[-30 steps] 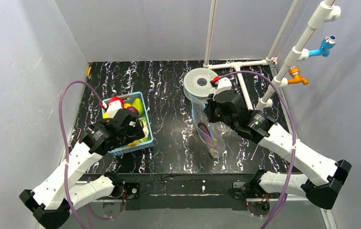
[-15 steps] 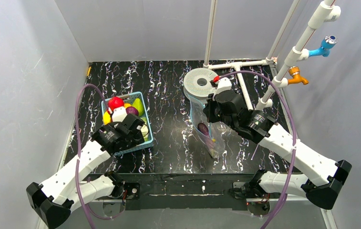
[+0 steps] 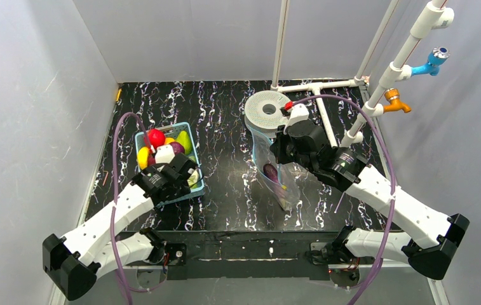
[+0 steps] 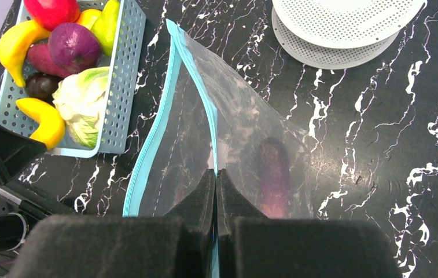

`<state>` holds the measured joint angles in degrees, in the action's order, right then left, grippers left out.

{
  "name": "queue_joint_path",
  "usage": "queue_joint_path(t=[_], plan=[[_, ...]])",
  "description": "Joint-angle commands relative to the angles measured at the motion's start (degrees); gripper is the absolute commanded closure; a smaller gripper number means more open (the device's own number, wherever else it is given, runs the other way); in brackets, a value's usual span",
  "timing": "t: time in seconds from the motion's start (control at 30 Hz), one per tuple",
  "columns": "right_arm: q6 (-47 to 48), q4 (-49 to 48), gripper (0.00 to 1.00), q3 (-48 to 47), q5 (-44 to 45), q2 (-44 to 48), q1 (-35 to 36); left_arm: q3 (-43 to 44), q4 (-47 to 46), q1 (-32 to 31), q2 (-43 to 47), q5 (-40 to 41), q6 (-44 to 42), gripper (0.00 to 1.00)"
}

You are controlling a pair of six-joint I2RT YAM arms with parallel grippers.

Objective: Place the food in the zip-top bag and seal the zipper
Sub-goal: Pick up the fake fruit from the bin.

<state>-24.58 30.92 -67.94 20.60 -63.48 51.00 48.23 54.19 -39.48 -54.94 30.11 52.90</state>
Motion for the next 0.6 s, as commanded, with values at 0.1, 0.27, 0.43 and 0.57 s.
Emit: queue_joint_path(t=[0.1,0.27,0.43,0.57], plan=[[-0.4,-2.5,0.99,-0.1,-0.5,1.7,-0.1,-0.8,-0.3,0.1,-1.1,1.9,1.2,0.71],[-0.6,-2.7,0.99,-0.3,-1.0,1.8,-0.1,2.8,0.8,0.1,-2.0,0.3,-1.9,0.81],[-0.5,-3.3,0.99,0.3,-0.9,1.3,-0.1,7.9,4.6,0.1,-4.4,-0.9,-6.0,0.92],[-0.3,-3.3,0.99,-0.2,-0.7,0.6,-0.1,11.0,5.4,0.1,-4.5,-2.4,-9.9,0.94]])
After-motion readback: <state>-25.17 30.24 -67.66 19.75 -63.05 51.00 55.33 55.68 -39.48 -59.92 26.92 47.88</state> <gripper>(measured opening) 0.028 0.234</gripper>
